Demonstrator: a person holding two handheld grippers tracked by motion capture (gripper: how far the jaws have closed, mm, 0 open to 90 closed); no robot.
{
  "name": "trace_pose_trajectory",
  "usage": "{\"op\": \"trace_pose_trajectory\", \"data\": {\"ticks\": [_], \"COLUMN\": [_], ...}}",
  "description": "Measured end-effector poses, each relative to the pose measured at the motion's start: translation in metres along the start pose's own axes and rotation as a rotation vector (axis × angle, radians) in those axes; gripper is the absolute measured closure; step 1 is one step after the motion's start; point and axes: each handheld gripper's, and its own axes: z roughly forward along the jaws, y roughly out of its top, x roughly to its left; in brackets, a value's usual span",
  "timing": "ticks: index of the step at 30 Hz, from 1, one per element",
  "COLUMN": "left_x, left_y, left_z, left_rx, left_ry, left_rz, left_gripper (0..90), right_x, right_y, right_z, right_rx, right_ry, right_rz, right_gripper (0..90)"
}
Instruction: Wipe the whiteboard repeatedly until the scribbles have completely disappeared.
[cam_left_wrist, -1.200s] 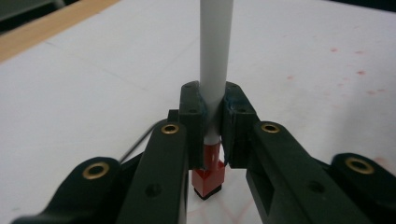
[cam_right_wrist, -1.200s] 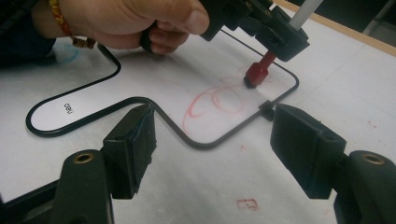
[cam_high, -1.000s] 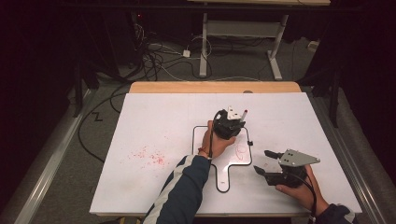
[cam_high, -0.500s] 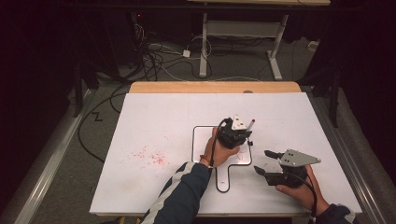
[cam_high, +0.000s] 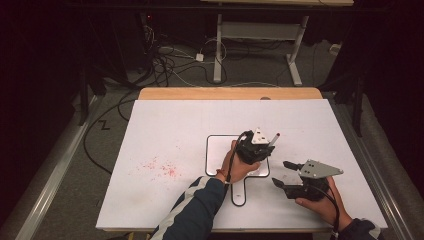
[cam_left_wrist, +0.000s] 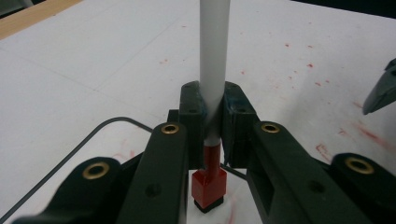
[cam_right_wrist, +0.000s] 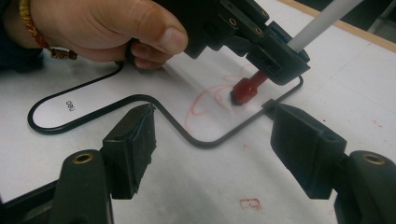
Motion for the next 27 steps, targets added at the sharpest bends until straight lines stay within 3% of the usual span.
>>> {"op": "trace_pose_trajectory", "data": {"ticks": [7,10,13,21,23,27], "left_x": [0.027,0.034,0.027,-0.01,-0.014,-0.007], "left_y": [-0.007,-0.007,-0.006,0.001,0.002,0.003], "left_z": [-0.008,-0.008,-0.005,0.007,0.009,0.01], "left_rx": [-0.005,-0.008,-0.005,0.002,0.005,0.006], "left_ry": [0.073,0.066,0.024,-0.108,-0.114,-0.098], "left_rz": [-0.059,-0.094,-0.083,-0.004,0.017,0.015], "left_gripper": [78.8,78.8,78.8,78.8,78.8,78.8], "right_x": [-0.001,0.0,0.0,-0.006,-0.008,-0.008], "right_y": [0.0,0.0,0.0,-0.002,-0.002,-0.003], "right_z": [0.0,0.001,0.001,-0.001,-0.002,-0.003], "right_rx": [0.002,0.003,0.007,0.011,0.006,0.002], "right_ry": [0.001,0.007,0.007,-0.025,-0.029,-0.033], "right_rz": [0.002,0.0,-0.005,0.011,0.017,0.02], "right_gripper": [31.7,31.7,31.7,31.9,31.9,32.0]}}
